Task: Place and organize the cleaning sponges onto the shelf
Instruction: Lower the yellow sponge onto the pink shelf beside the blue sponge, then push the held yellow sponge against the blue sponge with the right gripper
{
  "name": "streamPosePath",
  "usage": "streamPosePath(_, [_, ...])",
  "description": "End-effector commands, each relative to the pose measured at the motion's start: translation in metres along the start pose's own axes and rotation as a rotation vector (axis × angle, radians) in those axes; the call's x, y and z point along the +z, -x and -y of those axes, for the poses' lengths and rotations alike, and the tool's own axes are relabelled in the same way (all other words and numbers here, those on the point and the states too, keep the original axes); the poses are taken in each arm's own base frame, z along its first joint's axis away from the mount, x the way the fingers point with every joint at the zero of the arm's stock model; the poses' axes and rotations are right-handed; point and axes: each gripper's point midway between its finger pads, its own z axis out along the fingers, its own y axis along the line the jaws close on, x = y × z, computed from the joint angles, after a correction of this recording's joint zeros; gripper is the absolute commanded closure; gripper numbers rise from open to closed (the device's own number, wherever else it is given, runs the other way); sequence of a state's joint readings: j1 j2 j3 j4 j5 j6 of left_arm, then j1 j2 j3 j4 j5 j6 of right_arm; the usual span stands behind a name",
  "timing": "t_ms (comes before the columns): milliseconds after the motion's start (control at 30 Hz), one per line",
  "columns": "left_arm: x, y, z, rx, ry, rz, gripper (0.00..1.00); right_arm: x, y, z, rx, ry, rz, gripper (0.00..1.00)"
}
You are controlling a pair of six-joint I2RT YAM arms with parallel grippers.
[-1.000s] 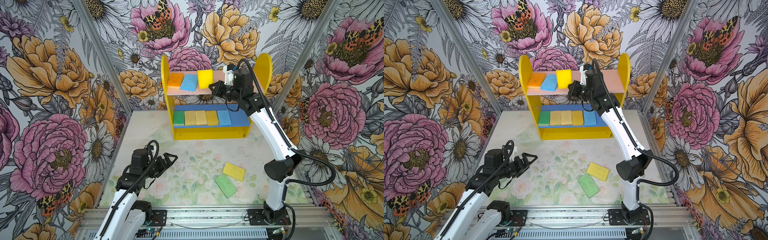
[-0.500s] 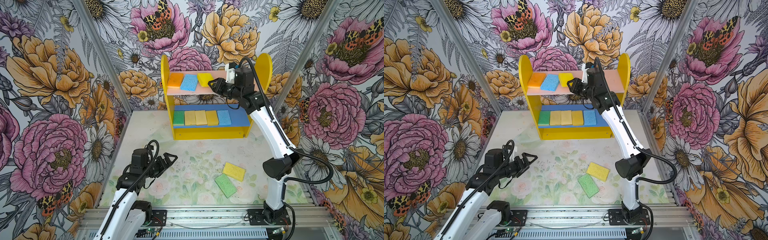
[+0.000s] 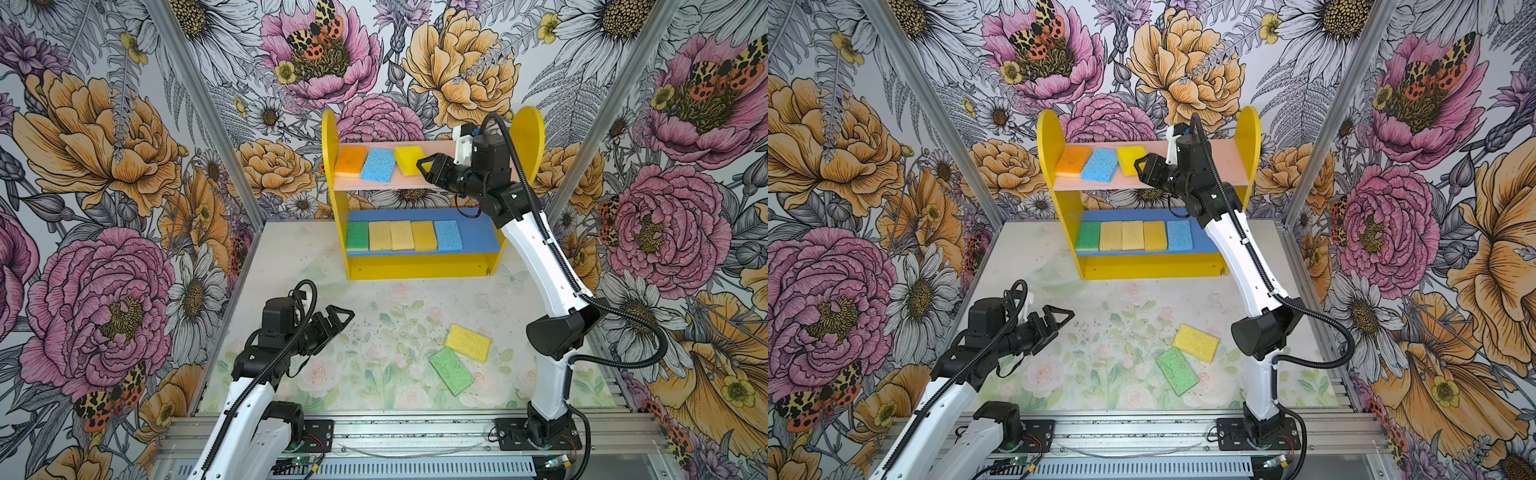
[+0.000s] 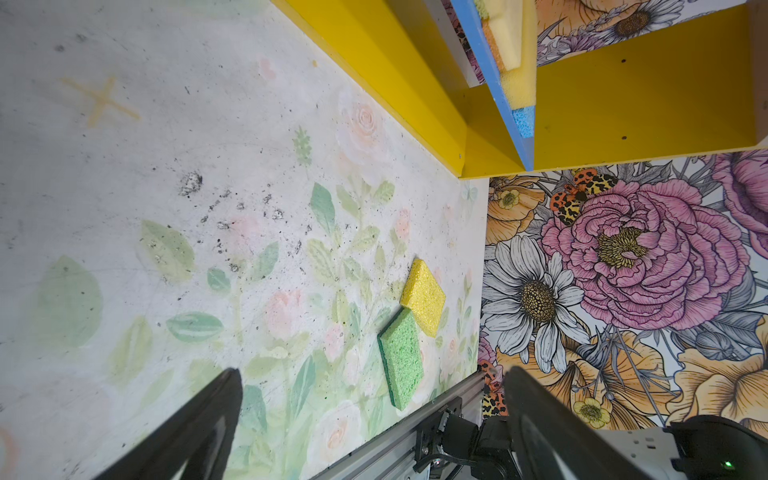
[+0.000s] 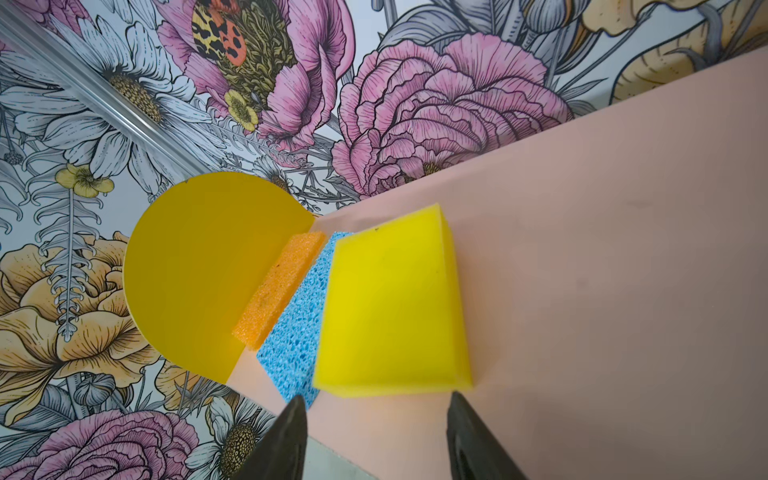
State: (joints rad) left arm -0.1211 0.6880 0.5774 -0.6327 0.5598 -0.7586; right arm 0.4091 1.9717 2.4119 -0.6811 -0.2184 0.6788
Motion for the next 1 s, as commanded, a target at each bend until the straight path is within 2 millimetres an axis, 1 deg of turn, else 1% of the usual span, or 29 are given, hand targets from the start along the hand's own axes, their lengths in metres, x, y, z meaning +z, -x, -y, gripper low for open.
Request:
streamPosePath(0, [-0.001, -0.004, -0.001, 0.01, -0.013, -0.014, 0.01, -0.002, 0.015, 0.014, -0.008, -0.015, 0.027, 0.44])
streamPosePath(200, [0.0, -0.004, -0.003, 0.007, -0.005, -0.014, 0.01, 0.016, 0.011, 0.023, 0.014, 0.001, 0.003, 0.45])
streamPosePath(433, [0.0, -0.003, -0.003, 0.006, -0.004, -0.014, 0.01, 0.034, 0.002, 0.018, 0.059, 0.062, -0.039, 0.49])
streamPosePath(567, [0.001, -0.003, -0.003, 0.006, -0.007, -0.014, 0.01, 0.036, -0.003, 0.015, 0.068, 0.073, -0.054, 0.51])
streamPosePath(800, [0.0, -0.002, -0.001, 0.005, -0.018, -0.016, 0.01, 0.038, -0.009, 0.01, 0.073, 0.073, -0.067, 0.61])
streamPosePath(967, [-0.001, -0.003, 0.0, 0.007, -0.027, -0.018, 0.01, 0.039, -0.015, 0.007, 0.077, 0.071, -0.08, 0.64])
